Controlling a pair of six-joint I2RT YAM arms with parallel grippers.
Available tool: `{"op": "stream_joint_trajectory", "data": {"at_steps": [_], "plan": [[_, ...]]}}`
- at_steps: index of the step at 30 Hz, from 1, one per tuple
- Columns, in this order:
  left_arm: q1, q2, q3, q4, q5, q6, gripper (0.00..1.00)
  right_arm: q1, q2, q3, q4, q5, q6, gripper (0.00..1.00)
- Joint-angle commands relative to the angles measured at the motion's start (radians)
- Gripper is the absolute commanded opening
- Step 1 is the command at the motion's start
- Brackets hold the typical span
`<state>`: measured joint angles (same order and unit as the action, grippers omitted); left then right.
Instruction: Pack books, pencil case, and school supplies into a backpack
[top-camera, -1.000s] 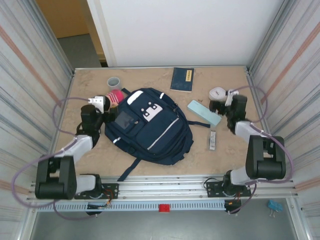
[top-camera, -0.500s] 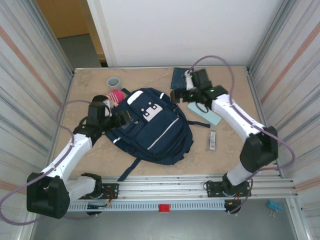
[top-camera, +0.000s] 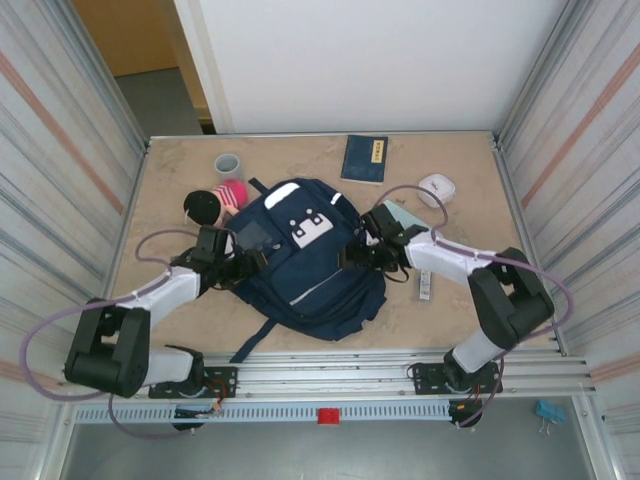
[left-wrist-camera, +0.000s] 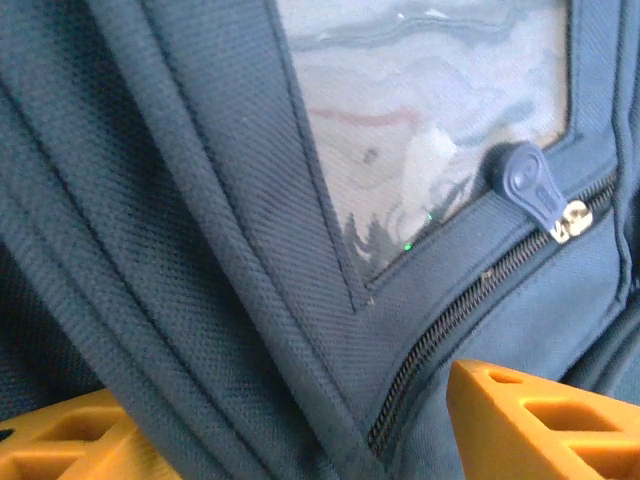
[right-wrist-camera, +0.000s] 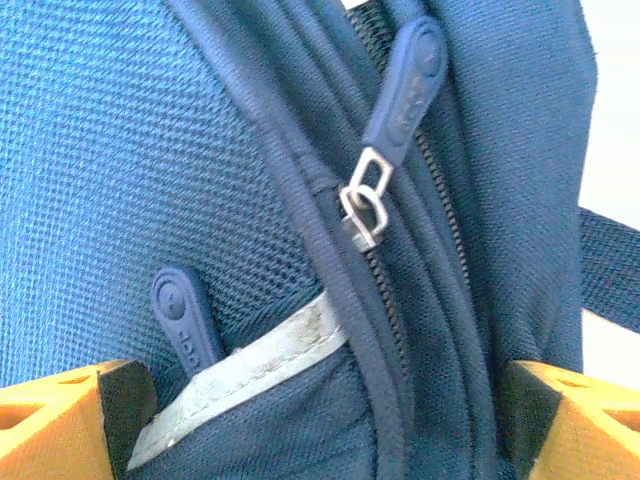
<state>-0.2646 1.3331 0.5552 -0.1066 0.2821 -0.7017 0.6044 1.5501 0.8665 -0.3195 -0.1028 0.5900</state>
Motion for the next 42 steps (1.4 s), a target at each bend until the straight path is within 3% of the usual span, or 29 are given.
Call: {"op": "stream_joint_trajectory", "data": {"at_steps": [1, 5, 8, 10, 15, 21, 29, 38, 42], "plan": [[-0.026, 0.095, 0.054, 0.097, 0.037, -0.001, 0.66, 0.06, -0.067, -0.087, 0.067, -0.003, 0.165, 0.91], [-0.033, 0.192, 0.159, 0.12, 0.012, 0.025, 0.68, 0.148, -0.119, -0.099, 0.091, 0.027, 0.233, 0.92], [-0.027, 0.207, 0.261, 0.04, -0.035, 0.062, 0.69, 0.154, -0.177, -0.048, -0.01, 0.067, 0.228, 0.92], [-0.026, 0.171, 0.291, -0.016, -0.039, 0.073, 0.69, 0.123, -0.233, -0.008, -0.096, 0.08, 0.198, 0.94], [-0.034, -0.031, 0.225, -0.103, -0.009, 0.061, 0.68, -0.034, -0.343, 0.019, -0.212, -0.031, 0.147, 0.95], [-0.052, -0.161, 0.04, -0.009, 0.1, -0.029, 0.63, -0.085, -0.306, -0.08, -0.044, -0.109, 0.187, 0.9], [-0.073, 0.001, -0.056, 0.214, 0.124, -0.099, 0.62, 0.013, -0.19, -0.163, 0.168, -0.061, 0.286, 0.88], [-0.02, 0.14, 0.072, 0.193, 0.04, -0.022, 0.66, 0.143, -0.082, -0.152, 0.384, -0.003, 0.393, 0.88], [0.008, 0.083, 0.165, 0.081, 0.009, 0.057, 0.67, 0.169, -0.118, -0.121, 0.323, 0.068, 0.376, 0.9]]}}
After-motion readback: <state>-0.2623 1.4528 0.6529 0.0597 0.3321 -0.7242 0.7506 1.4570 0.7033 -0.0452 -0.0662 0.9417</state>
